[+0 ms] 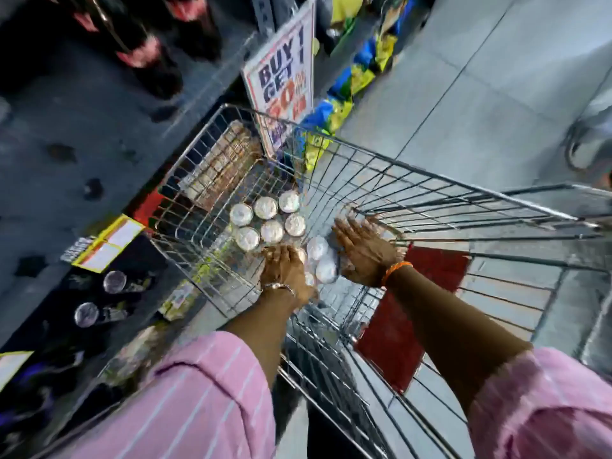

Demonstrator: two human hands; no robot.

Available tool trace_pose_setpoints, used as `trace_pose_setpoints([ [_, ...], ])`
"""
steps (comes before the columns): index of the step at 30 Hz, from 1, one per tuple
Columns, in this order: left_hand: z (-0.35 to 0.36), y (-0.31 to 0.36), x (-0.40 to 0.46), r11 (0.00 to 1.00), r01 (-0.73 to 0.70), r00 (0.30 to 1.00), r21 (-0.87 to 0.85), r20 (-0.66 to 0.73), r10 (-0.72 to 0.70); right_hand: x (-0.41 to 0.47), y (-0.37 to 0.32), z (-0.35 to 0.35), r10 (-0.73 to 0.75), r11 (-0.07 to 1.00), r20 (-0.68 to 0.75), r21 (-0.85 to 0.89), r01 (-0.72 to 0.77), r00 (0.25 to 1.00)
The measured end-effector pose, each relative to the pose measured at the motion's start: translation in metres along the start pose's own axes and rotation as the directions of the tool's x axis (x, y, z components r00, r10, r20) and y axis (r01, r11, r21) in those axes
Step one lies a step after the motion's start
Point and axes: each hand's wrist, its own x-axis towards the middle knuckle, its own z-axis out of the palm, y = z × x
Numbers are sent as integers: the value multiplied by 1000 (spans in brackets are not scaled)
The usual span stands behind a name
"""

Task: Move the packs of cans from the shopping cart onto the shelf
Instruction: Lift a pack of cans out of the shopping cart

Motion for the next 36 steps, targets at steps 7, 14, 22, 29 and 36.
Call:
trace_pose_setpoints([
  [7, 3, 12, 15, 998, 38, 999, -39, 2, -38, 32, -1, 27, 71, 996, 149, -68, -62, 986],
  [14, 9, 19, 30, 995, 20, 1000, 98, 5, -21, 42, -4, 44, 138, 989, -16, -55, -138, 990],
  [22, -20, 9, 20, 992, 16, 1000, -125, 18, -14, 21, -22, 7, 127, 992, 47, 5, -128, 991],
  [29, -88, -14, -40, 994, -109, 990, -26, 89, 111, -7, -54, -83, 87, 995, 79, -47, -84, 993],
  [36, -163, -61, -116, 961, -218, 945, -172, -283, 164, -31, -102, -194, -48, 995, -55, -89, 43, 997],
])
